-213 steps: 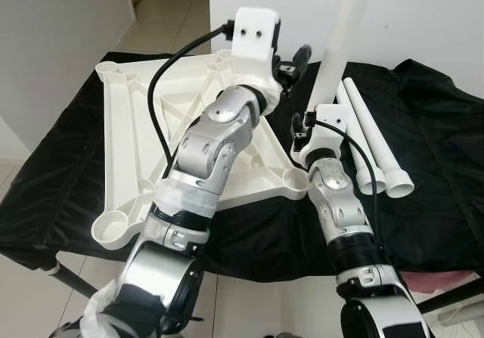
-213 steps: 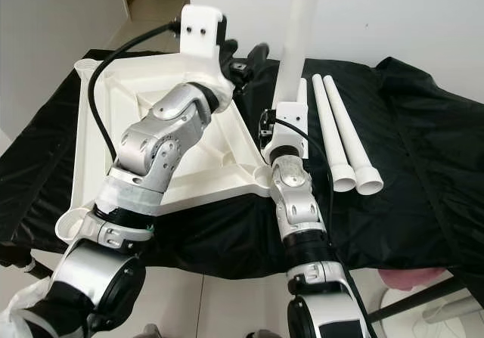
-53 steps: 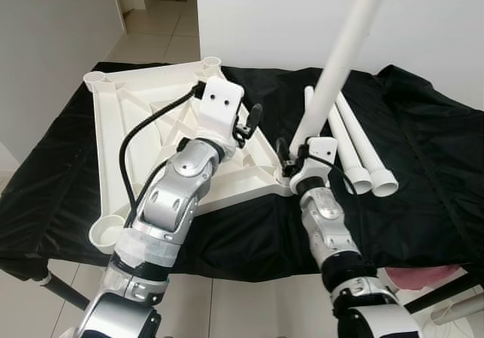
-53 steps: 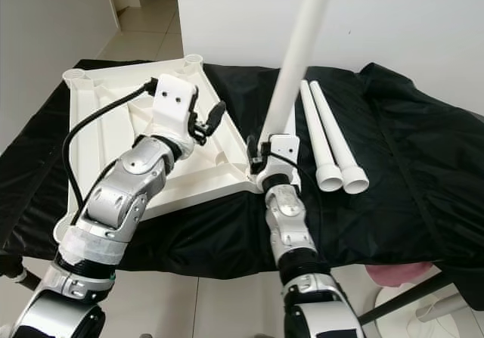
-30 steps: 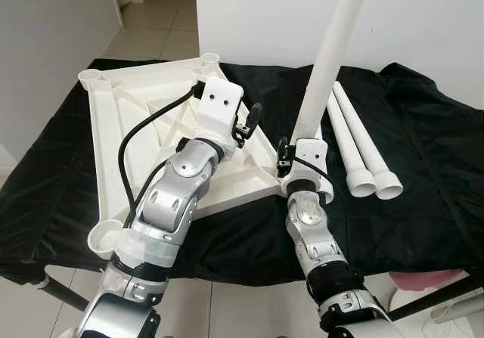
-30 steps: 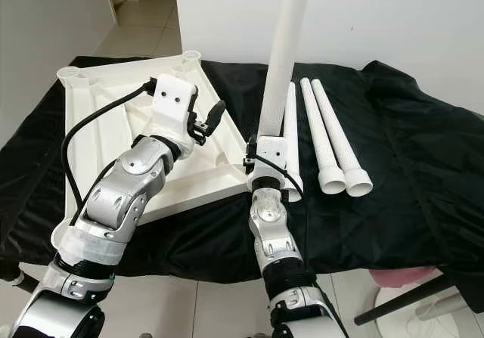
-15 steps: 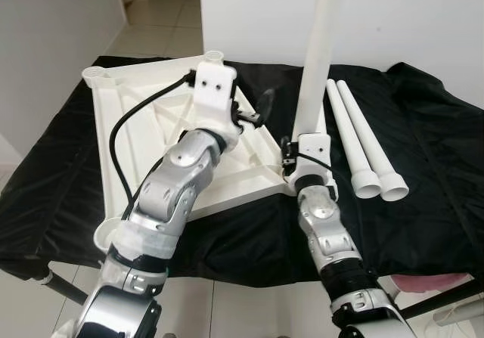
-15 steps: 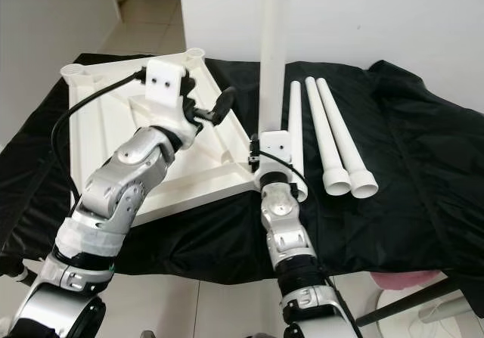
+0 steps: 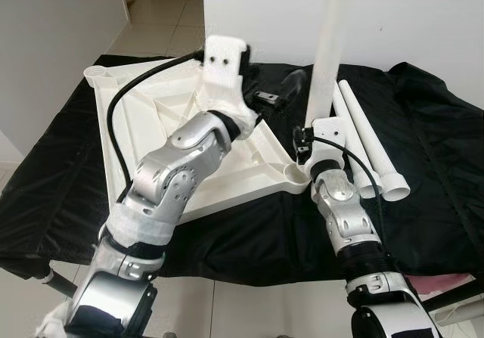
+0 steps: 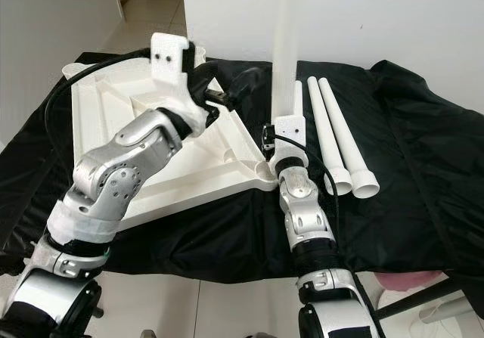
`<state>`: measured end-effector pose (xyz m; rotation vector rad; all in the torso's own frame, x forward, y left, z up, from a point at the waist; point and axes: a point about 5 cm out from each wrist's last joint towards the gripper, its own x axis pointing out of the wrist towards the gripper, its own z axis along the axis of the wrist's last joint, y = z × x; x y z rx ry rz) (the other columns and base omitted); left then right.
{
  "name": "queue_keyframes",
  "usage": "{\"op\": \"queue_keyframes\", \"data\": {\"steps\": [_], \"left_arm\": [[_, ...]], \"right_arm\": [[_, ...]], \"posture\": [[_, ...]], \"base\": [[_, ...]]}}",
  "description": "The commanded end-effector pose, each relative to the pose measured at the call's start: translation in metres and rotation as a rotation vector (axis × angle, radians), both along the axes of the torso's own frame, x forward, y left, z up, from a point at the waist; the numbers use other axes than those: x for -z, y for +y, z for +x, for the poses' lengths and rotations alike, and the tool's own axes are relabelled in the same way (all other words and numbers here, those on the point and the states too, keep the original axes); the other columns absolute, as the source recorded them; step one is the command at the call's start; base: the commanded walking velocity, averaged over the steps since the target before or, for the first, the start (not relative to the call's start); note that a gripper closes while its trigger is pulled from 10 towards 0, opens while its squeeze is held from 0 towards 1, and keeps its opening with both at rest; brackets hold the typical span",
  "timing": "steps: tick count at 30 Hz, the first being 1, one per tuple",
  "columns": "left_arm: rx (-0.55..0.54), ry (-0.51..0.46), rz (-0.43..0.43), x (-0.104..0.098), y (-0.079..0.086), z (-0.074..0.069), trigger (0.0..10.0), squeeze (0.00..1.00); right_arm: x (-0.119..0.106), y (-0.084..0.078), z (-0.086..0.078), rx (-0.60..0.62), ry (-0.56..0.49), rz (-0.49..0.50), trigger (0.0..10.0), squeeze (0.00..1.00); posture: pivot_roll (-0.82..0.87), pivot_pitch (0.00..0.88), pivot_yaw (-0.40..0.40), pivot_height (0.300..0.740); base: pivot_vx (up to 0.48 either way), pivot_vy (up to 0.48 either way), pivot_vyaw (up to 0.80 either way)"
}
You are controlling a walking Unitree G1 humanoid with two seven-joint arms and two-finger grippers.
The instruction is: Building children table
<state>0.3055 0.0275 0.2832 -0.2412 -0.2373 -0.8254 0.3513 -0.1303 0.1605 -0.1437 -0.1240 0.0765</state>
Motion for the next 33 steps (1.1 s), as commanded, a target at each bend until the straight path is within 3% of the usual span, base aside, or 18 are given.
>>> {"op": "queue_keyframes", "data": {"steps": [1, 5, 8, 20, 21, 23, 24, 25, 26, 33], "left_arm": [[0.646, -0.238, 0.090, -0.007, -0.020, -0.030, 10.0, 0.00], [0.656, -0.251, 0.087, -0.011, -0.023, -0.029, 10.0, 0.00], [0.699, -0.293, 0.087, -0.023, -0.031, -0.030, 10.0, 0.00], [0.760, -0.276, 0.045, -0.036, -0.037, -0.027, 10.0, 0.00], [0.770, -0.249, 0.025, -0.038, -0.035, -0.024, 8.7, 0.00], [0.777, -0.229, 0.010, -0.039, -0.034, -0.023, 8.7, 0.00], [0.779, -0.218, -0.002, -0.041, -0.033, -0.021, 3.7, 0.00], [0.785, -0.208, -0.015, -0.043, -0.032, -0.020, 1.4, 0.00], [0.792, -0.209, -0.025, -0.044, -0.031, -0.020, 0.0, 0.00], [0.778, -0.223, -0.025, -0.047, -0.030, -0.017, 0.0, 0.00]], "right_arm": [[-0.005, 0.004, 0.002, -0.039, 0.011, 0.008, 10.0, 0.00], [-0.008, 0.007, 0.002, -0.084, 0.012, 0.007, 10.0, 0.00], [-0.023, 0.017, 0.000, -0.216, -0.015, -0.020, 10.0, 0.00], [-0.030, 0.010, -0.004, -0.338, -0.028, -0.114, 10.0, 0.00], [-0.030, 0.009, -0.005, -0.348, -0.021, -0.132, 10.0, 0.00], [-0.029, 0.009, -0.005, -0.354, -0.015, -0.145, 10.0, 0.00], [-0.028, 0.008, -0.005, -0.357, -0.011, -0.164, 10.0, 0.00], [-0.027, 0.008, -0.006, -0.365, -0.004, -0.169, 10.0, 0.00], [-0.026, 0.008, -0.007, -0.371, -0.001, -0.172, 10.0, 0.00], [-0.026, 0.012, -0.007, -0.395, 0.007, -0.172, 10.0, 0.00]], "posture": [[-0.05, 0.000, -0.005, 0.740], [-0.05, 0.000, -0.005, 0.740], [-0.06, 0.000, 0.010, 0.740], [-0.07, 0.000, 0.024, 0.740], [-0.07, 0.000, 0.026, 0.740], [-0.07, 0.000, 0.026, 0.740], [-0.07, 0.000, 0.026, 0.740], [-0.06, 0.000, 0.026, 0.740], [-0.06, 0.000, 0.026, 0.740], [-0.06, 0.000, 0.022, 0.740]], "base": [[0.000, 0.000, 0.00], [0.000, 0.000, 0.00], [0.000, 0.000, 0.00], [0.000, 0.000, 0.00], [0.000, 0.000, 0.00], [0.000, 0.000, 0.00], [0.000, 0.000, 0.00], [0.000, 0.000, 0.00], [0.000, 0.000, 0.00], [0.000, 0.000, 0.00]]}}
